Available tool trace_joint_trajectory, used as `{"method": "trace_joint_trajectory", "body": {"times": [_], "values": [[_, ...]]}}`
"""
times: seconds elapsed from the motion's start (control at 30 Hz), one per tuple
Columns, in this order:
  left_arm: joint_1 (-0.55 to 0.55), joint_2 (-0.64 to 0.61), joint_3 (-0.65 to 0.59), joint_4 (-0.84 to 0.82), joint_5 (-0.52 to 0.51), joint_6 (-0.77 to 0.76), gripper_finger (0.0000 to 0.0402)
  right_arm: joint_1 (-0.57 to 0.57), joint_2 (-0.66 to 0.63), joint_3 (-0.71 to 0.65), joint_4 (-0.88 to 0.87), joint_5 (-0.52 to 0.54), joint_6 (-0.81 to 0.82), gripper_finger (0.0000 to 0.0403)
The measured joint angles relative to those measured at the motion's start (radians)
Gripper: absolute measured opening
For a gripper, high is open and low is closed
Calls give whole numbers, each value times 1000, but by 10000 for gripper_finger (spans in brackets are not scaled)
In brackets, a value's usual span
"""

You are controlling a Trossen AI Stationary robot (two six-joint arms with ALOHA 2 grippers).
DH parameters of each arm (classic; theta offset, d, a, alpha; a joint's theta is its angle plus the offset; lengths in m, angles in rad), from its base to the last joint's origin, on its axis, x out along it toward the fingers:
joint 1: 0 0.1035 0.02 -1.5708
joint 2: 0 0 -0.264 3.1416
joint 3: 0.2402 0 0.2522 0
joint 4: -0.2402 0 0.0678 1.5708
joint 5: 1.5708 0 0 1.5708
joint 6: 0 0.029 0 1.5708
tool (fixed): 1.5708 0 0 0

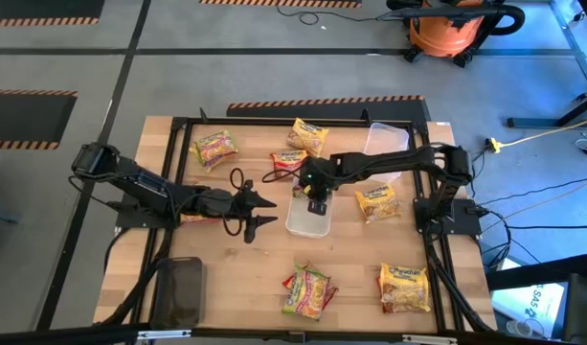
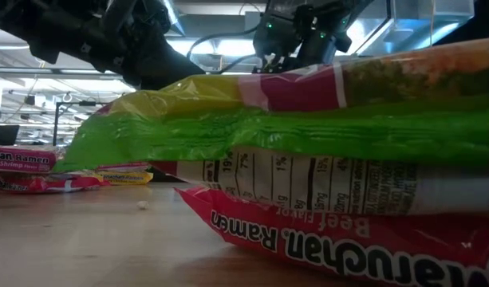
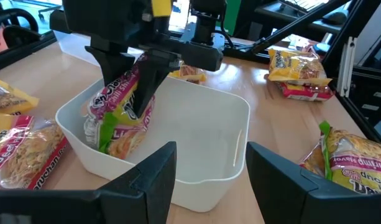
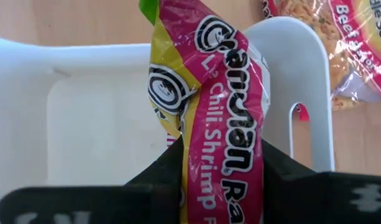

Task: Sort Maruchan noodles
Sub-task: Put the green noodle pack into the white bin

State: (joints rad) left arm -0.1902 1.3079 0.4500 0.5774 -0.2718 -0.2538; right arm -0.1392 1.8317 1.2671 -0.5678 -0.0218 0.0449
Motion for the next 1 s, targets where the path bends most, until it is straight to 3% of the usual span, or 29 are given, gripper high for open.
{"method": "trace_joint_trajectory", "body": {"times": [0.17,0.43,0.73,0.87,1.0], "values": [[0,0,0,0,0,-2,187,-1,2,-1,-10,5,3,148],[0,0,0,0,0,-5,187,1,-32,-3,-12,111,12,223],[0,0,0,0,0,-5,187,-13,-67,-3,-36,195,-13,225],[0,0,0,5,0,-38,187,-11,-103,11,-76,106,-24,225],[4,0,1,50,-13,-53,187,10,-236,11,-155,30,-35,225]]}}
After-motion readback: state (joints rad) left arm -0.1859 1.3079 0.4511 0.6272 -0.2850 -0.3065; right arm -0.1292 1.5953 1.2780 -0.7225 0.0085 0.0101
